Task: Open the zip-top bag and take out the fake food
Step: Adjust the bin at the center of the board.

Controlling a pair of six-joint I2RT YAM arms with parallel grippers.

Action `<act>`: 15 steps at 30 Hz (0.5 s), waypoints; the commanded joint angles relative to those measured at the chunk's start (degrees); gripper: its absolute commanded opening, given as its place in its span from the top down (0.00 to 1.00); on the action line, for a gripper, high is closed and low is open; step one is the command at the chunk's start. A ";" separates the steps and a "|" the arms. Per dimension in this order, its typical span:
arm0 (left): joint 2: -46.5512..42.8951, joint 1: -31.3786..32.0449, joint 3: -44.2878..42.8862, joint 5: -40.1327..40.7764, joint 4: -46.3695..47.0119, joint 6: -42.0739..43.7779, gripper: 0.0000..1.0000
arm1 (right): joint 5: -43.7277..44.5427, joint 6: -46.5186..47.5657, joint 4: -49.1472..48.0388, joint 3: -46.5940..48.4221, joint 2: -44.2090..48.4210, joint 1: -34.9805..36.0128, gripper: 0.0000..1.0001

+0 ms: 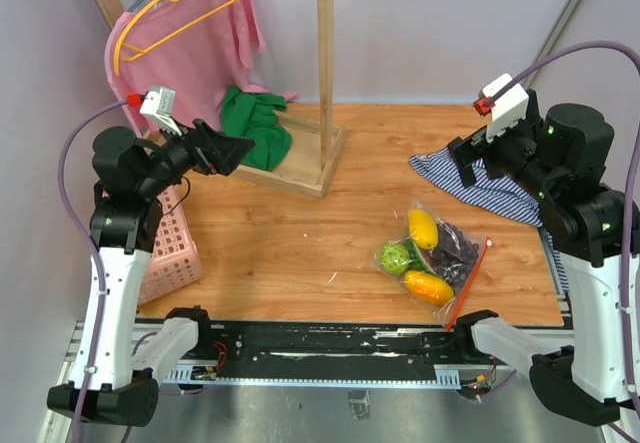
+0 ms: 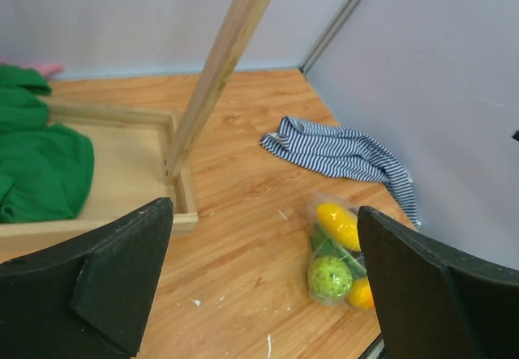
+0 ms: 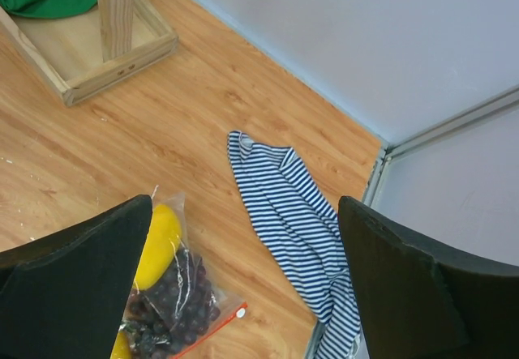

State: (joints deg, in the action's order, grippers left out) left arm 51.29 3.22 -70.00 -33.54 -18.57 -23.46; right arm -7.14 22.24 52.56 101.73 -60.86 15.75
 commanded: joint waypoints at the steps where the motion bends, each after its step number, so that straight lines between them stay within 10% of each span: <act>1: 1.87 -3.03 1.51 -2.67 -0.29 -1.90 0.01 | 1.61 -3.88 -2.04 -3.64 3.49 -1.69 0.02; 15: -8.43 -9.94 2.96 13.48 -11.25 -0.87 0.01 | -13.76 -1.37 -7.35 -21.94 12.21 -5.32 0.02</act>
State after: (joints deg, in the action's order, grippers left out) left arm 48.34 -6.07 -67.02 -27.35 -25.58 -25.32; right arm -15.20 22.52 49.50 83.55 -49.71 11.77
